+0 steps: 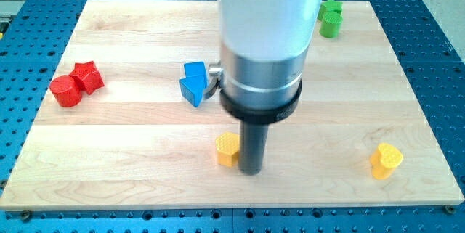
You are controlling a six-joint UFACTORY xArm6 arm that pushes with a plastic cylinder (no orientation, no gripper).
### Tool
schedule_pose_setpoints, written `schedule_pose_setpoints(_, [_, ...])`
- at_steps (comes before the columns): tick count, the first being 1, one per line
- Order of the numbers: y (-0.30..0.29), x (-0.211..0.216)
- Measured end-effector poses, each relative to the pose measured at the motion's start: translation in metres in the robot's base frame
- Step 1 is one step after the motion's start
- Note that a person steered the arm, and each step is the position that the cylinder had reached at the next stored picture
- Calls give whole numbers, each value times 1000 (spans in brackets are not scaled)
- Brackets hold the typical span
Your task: Separate the yellow hexagon from the yellow heart
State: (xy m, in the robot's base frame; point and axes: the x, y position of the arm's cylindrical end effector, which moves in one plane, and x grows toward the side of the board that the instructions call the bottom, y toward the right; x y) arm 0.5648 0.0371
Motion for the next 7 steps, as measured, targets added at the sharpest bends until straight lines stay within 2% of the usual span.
schedule_pose_setpoints(1, [21,-28])
schedule_pose_setpoints(2, [-2,-37])
schedule_pose_setpoints(3, [-8,-2])
schedule_pose_setpoints(4, [-45,1])
schedule_pose_setpoints(5, [-64,-11])
schedule_pose_setpoints(6, [-11,-72])
schedule_pose_setpoints(7, [-71,-70])
